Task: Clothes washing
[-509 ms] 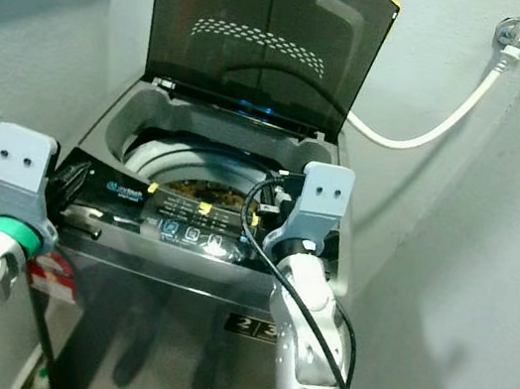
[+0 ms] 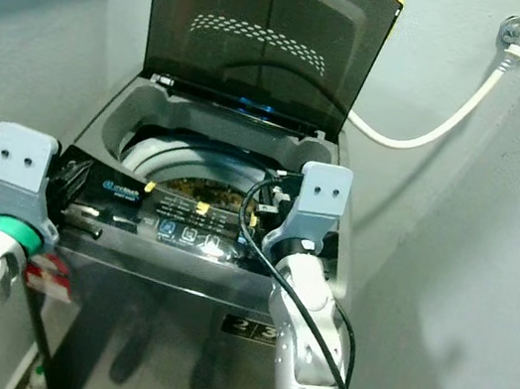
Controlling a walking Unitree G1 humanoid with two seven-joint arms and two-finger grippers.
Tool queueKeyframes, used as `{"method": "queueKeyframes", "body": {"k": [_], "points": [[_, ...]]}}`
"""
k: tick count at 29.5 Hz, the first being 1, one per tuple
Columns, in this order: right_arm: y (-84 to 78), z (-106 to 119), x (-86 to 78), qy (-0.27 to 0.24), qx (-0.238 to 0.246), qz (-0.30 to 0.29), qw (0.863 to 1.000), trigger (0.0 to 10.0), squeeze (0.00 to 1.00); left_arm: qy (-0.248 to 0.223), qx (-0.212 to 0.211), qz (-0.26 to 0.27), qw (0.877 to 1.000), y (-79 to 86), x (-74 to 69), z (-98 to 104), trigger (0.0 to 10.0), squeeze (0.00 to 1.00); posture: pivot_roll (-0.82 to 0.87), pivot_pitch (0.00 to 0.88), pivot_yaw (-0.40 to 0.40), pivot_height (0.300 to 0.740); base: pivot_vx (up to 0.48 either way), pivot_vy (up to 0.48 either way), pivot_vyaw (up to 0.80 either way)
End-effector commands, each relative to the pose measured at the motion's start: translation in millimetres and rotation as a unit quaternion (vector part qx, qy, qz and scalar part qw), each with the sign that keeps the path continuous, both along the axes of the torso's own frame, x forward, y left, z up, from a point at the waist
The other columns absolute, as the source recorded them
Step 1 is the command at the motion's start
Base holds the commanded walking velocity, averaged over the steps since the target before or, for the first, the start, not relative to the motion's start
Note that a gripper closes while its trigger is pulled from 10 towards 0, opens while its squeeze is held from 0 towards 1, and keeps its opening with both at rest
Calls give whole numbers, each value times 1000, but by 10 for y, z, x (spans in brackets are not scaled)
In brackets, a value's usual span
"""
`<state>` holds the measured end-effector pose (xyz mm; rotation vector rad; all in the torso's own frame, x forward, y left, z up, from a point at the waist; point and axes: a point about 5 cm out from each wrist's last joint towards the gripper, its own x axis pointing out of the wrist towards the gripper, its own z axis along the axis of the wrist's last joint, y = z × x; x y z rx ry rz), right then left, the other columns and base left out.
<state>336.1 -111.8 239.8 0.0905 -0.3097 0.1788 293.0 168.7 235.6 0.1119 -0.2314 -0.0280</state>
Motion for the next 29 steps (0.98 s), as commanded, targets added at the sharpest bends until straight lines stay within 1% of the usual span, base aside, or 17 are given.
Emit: {"method": "queueKeyframes", "body": {"k": [1,6,7,9,10,12,19,24,27,29], "points": [[-28,-35,12,7,-1,-5,1000,10000,0,0,-1,-11,1000,-43,-10,-16,10000,0,39,0,-38,740,0,-277,0],[-34,-34,12,8,-3,-4,1000,10000,0,0,-3,-8,1000,-43,-15,-16,10000,0,39,0,-40,740,0,-277,0],[-36,-31,12,8,-3,-4,1000,10000,0,1,-13,-9,1000,-41,-20,-15,10000,0,39,0,-42,740,0,0,0],[-35,-27,13,8,-3,-3,1000,10000,0,1,-55,-10,998,-24,-28,-5,10000,0,38,0,-44,740,0,238,0],[-35,-27,13,8,-3,-3,1000,10000,0,1,-55,-10,998,-24,-28,-5,10000,0,38,0,-44,740,0,476,0],[-33,-25,15,8,-3,-3,1000,10000,0,-3,-69,-12,998,-20,-34,12,10000,0,39,0,-45,740,0,478,0],[-24,-29,14,10,-4,0,1000,10000,0,-7,-66,-19,998,-39,-40,28,10000,0,38,0,-49,740,0,480,0],[-6,-29,12,12,-4,4,1000,10000,0,-6,-46,-15,999,-34,-52,6,10000,0,39,0,-51,740,0,0,0],[2,-34,10,13,-7,5,1000,10000,0,-9,-45,-14,999,-27,-53,8,10000,0,38,0,-52,740,0,0,0],[-2,-28,8,8,-29,-4,1000,10000,0,-9,-45,-14,999,-23,-51,10,10000,0,38,0,-53,740,0,0,0]]}}
